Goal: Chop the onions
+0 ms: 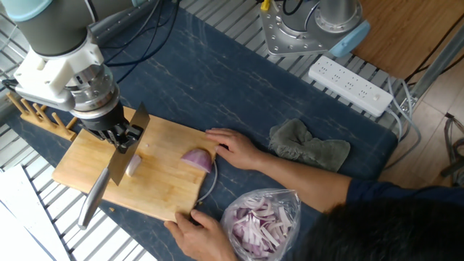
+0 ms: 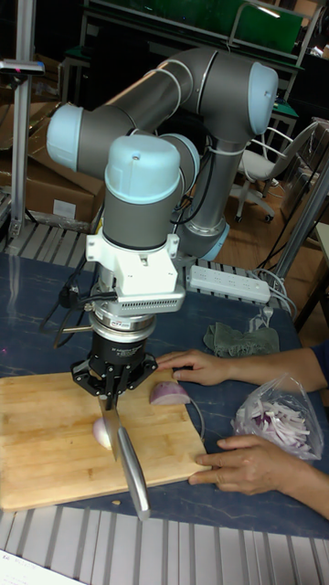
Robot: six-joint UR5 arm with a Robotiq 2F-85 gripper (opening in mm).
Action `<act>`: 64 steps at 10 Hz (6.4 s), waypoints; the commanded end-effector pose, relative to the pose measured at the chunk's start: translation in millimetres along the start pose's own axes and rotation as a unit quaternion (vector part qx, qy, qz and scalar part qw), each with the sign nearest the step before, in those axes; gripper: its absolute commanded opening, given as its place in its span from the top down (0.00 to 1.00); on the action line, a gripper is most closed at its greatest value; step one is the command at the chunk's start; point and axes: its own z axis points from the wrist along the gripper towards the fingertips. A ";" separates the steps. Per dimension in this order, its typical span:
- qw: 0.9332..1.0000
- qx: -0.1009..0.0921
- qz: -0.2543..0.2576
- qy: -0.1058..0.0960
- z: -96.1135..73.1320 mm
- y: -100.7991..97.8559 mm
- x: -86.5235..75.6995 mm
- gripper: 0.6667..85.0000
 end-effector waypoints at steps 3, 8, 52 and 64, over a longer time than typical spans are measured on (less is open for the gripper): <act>1.000 -0.007 0.000 -0.005 -1.1 0.9 -1.5 1.00; 1.000 -0.005 -0.002 0.000 -5.8 -1.3 -0.9 1.00; 0.999 -0.019 -0.035 -0.004 -7.0 -21.4 -4.1 1.00; 0.999 -0.016 -0.033 0.000 -10.5 -25.4 0.1 1.00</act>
